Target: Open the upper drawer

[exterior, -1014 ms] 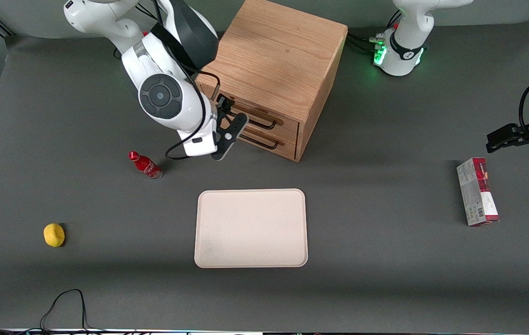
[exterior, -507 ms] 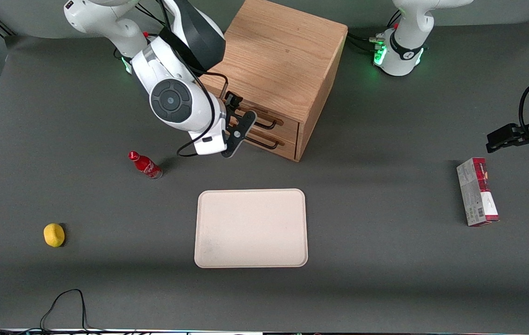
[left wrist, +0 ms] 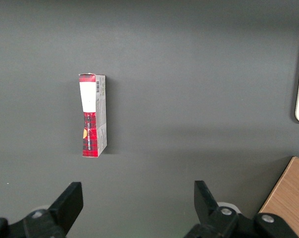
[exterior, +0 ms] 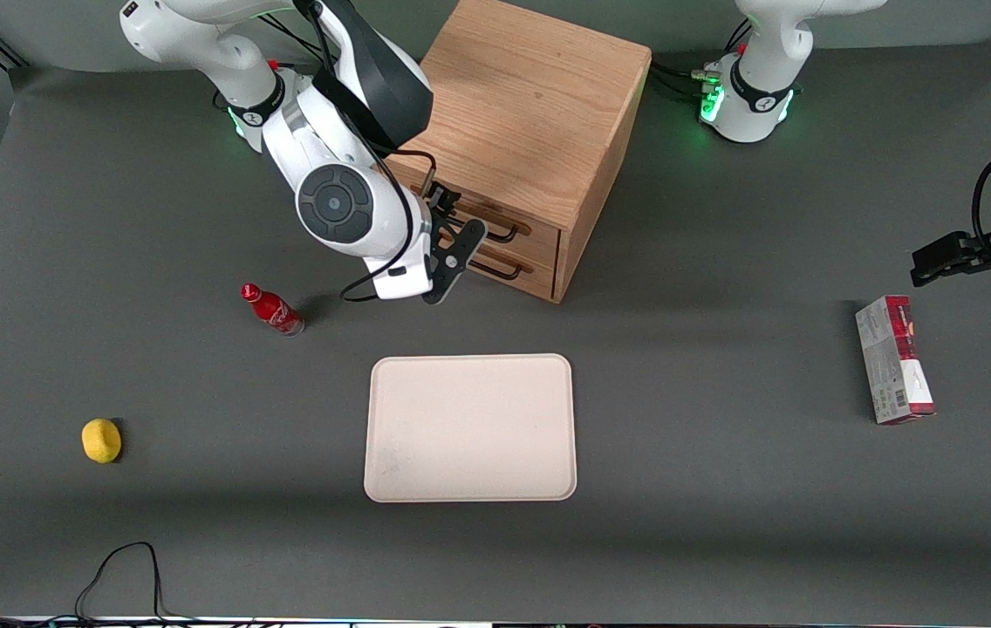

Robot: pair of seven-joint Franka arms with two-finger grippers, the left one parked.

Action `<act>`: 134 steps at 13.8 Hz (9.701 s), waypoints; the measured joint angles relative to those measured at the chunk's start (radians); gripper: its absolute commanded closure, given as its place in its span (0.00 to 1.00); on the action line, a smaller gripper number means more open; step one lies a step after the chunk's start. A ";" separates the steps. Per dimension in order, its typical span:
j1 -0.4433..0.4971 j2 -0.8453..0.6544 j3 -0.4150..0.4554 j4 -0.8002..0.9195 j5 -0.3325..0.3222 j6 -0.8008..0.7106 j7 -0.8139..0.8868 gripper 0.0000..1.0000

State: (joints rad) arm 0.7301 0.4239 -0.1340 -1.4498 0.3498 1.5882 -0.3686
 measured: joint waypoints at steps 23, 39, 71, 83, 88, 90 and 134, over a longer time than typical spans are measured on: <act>0.029 0.031 0.008 -0.053 0.019 0.099 -0.003 0.00; -0.022 0.037 -0.010 -0.056 0.031 0.118 -0.129 0.00; -0.121 0.114 -0.015 0.051 0.031 0.153 -0.169 0.00; -0.191 0.149 -0.015 0.105 0.031 0.152 -0.191 0.00; -0.192 0.167 -0.015 0.137 0.031 0.150 -0.191 0.00; -0.193 0.179 -0.015 0.157 0.031 0.150 -0.191 0.00; -0.329 0.303 -0.010 0.348 0.101 0.070 -0.210 0.00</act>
State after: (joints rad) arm 0.4008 0.7271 -0.1437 -1.1021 0.4507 1.6584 -0.5786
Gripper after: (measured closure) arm 0.000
